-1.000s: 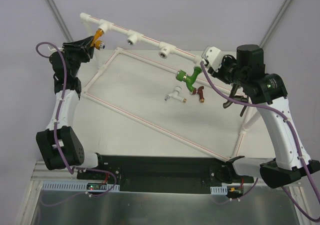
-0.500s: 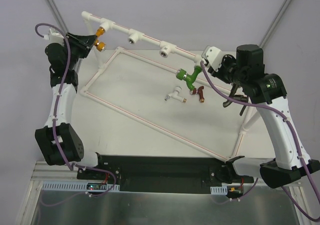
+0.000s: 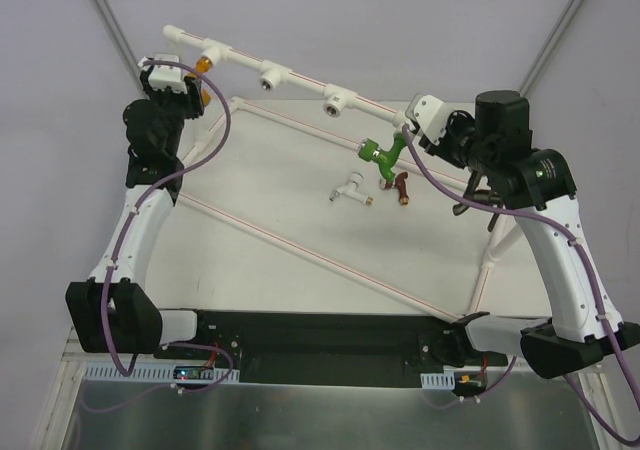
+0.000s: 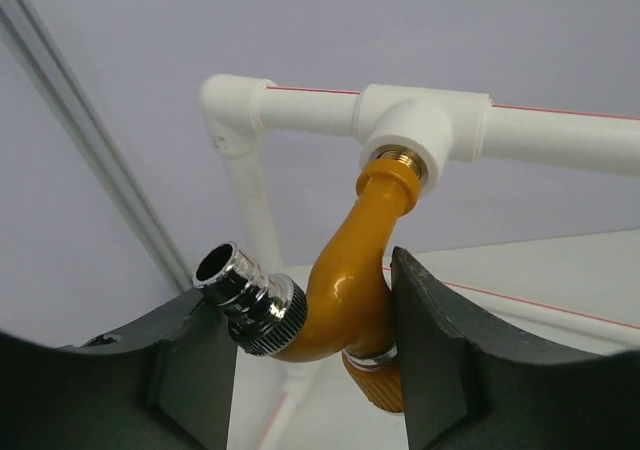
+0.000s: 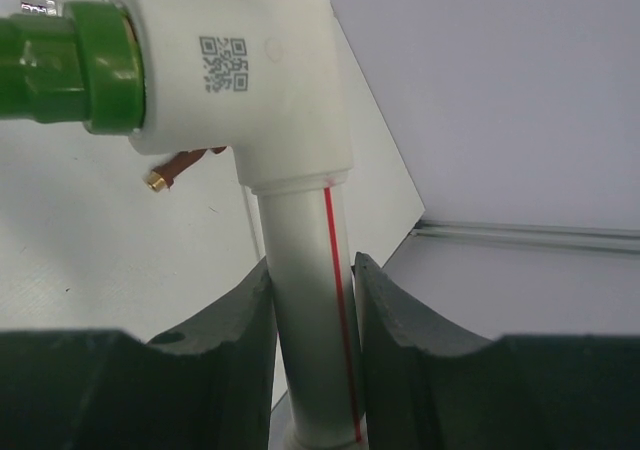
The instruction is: Install the water faucets
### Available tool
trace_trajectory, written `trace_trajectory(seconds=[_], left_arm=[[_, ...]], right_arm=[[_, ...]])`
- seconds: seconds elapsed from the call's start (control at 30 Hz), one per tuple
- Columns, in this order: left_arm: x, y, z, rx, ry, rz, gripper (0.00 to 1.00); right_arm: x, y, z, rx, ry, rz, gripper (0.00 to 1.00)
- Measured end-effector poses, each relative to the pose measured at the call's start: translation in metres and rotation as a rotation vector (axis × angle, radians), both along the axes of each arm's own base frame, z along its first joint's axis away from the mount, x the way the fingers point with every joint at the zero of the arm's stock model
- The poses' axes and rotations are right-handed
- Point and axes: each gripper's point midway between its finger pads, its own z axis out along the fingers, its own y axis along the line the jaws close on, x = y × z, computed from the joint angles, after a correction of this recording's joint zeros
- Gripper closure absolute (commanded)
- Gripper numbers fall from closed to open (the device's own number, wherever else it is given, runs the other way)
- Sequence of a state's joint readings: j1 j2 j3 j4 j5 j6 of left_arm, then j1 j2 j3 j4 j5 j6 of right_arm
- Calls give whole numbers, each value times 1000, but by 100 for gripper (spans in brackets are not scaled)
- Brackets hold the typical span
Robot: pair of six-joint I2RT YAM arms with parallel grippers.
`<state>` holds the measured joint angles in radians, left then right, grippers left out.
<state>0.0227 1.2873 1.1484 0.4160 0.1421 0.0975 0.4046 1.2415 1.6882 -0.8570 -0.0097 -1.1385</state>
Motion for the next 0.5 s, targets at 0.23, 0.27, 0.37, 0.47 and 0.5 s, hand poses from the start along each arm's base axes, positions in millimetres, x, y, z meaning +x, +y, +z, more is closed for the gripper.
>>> trace_trajectory(seconds=[0.23,0.27,0.37,0.47,0.5], left_arm=[[-5,-2,16,477,-106,191,72],[-8,-3,12,659,-93,195,66],[-12,-8,7,932,-84,190,41],[-12,-31,1,991,-104,96,22],[-11,-37,-5,986,-93,62,18]], right_arm=[[2,-1,3,-1,-15,-7,98],[4,0,4,4,-22,-8,98],[4,3,2,8,-19,3,98],[-2,7,1,12,-10,27,98],[-3,10,2,15,-9,38,98]])
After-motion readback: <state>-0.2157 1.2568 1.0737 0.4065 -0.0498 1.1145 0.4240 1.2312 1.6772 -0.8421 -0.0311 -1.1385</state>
